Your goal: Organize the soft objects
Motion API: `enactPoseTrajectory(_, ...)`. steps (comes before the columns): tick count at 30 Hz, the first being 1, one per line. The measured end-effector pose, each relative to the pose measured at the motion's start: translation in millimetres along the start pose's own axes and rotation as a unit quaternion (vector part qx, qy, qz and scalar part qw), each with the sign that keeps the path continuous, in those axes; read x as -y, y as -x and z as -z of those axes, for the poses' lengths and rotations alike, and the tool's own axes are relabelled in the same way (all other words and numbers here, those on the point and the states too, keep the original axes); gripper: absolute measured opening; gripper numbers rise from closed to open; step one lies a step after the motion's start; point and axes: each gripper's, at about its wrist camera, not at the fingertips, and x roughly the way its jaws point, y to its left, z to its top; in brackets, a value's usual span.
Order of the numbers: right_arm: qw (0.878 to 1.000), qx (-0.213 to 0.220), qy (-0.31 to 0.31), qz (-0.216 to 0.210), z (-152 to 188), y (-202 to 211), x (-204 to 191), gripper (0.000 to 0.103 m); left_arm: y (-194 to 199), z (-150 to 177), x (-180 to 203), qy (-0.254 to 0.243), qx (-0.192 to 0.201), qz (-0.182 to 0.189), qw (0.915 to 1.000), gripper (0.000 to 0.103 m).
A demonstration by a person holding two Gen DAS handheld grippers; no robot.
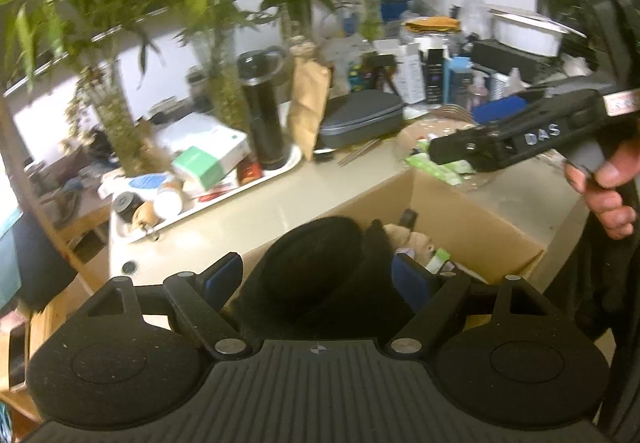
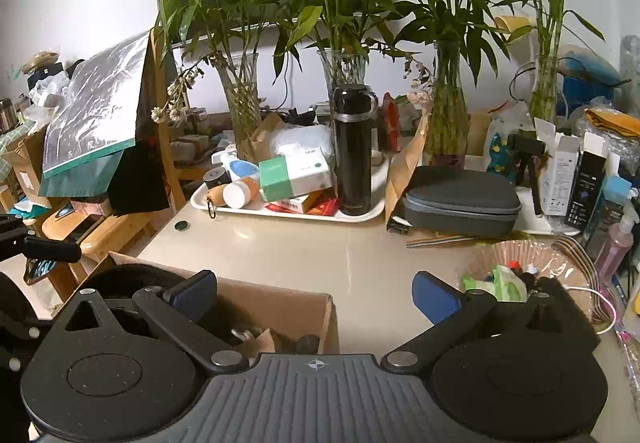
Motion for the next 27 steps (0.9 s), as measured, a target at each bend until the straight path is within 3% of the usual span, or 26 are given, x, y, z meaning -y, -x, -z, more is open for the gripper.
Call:
enactPoseTrajectory(10,0.999,-0.035,0.017,-0.014,26,16,-21,0.103,17,19,-13,0.083,-0.013,-0.042,0.9956,0.084)
enactPoseTrajectory(14,0.999,-0.042,0.022,-0.019,43,31,-35,0.103,25,28,-14,0.119,-0.014,-0.056,0.9913,0.095)
enactPoseTrajectory(27,0.996,-0.091,0.025,-0.007,90,58,-68,0.103,39,65,-9,0.168,-0.045,-0.066,0.9826,0.103)
